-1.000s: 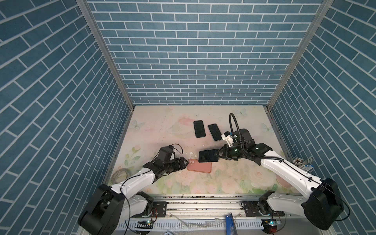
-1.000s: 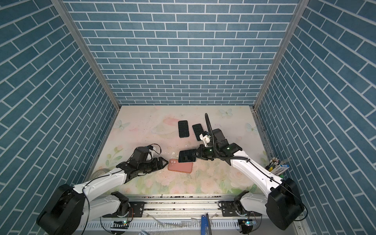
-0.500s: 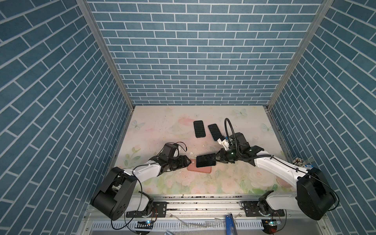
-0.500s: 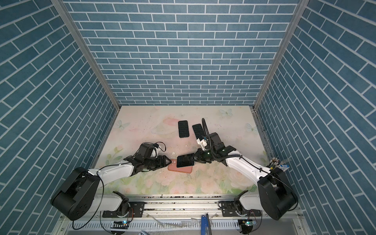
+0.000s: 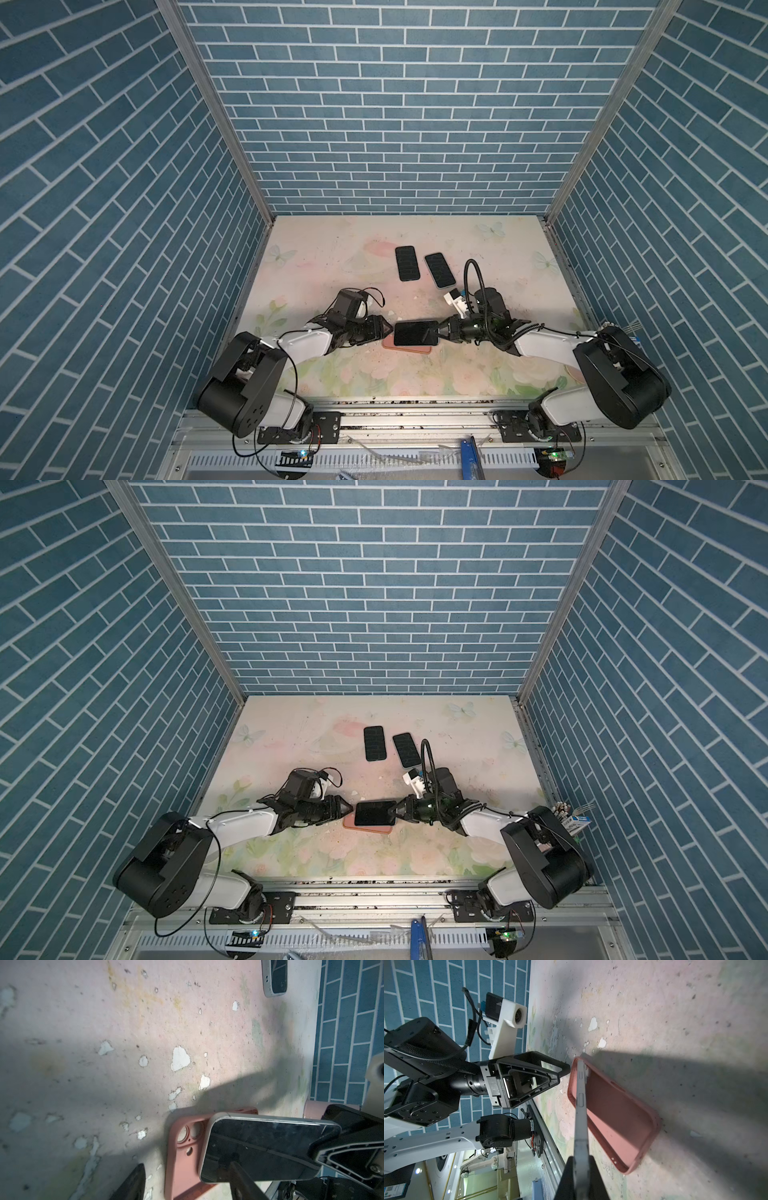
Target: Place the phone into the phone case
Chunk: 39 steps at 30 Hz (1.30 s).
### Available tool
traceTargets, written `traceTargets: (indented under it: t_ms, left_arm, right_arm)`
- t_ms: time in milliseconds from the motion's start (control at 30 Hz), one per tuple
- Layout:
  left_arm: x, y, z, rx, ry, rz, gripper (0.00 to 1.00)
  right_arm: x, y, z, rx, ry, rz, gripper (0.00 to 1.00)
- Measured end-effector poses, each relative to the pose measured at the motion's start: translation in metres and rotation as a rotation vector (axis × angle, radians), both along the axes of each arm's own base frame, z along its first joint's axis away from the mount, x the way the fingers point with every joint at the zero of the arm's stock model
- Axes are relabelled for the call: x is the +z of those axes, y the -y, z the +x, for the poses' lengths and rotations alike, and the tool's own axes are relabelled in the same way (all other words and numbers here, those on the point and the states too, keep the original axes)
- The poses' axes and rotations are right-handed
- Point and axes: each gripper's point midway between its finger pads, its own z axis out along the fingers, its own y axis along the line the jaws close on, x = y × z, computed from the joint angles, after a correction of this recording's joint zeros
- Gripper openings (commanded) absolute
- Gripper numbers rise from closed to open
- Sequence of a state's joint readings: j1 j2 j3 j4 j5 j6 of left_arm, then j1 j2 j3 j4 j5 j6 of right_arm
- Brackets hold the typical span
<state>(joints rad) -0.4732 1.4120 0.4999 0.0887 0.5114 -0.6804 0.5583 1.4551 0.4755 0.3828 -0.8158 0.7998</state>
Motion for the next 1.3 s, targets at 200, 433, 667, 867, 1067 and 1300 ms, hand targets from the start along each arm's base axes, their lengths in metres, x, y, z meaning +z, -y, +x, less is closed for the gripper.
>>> traceTargets:
  t_ms: [200,433,667,867,1067,1300]
  left_arm:
    - [-0.001,0.001,-0.001,-0.007,-0.009,-0.005,0.63]
    - [-0.001,0.003,-0.001,-0.011,-0.007,-0.012,0.63]
    - [-0.001,0.002,0.0,-0.008,-0.005,-0.009,0.62]
    - [-0.002,0.001,0.001,-0.003,-0.003,-0.003,0.61]
    - [-0.002,0.0,0.002,0.002,0.0,0.002,0.6]
    - [-0.002,0.001,0.002,0.001,0.0,0.002,0.6]
  right_arm:
    - [-0.005,-0.005,0.005,0.008,-0.031,0.044,0.0]
    - [-0.003,-0.006,0.008,-0.006,-0.071,0.02,0.0]
    - [0.006,0.001,0.01,-0.053,-0.122,-0.055,0.0]
    - [0.008,0.003,0.007,-0.072,-0.168,-0.079,0.0]
    - [0.005,-0.001,0.006,-0.082,-0.208,-0.072,0.0]
    - [0.006,-0.017,0.003,-0.044,-0.206,-0.08,0.0]
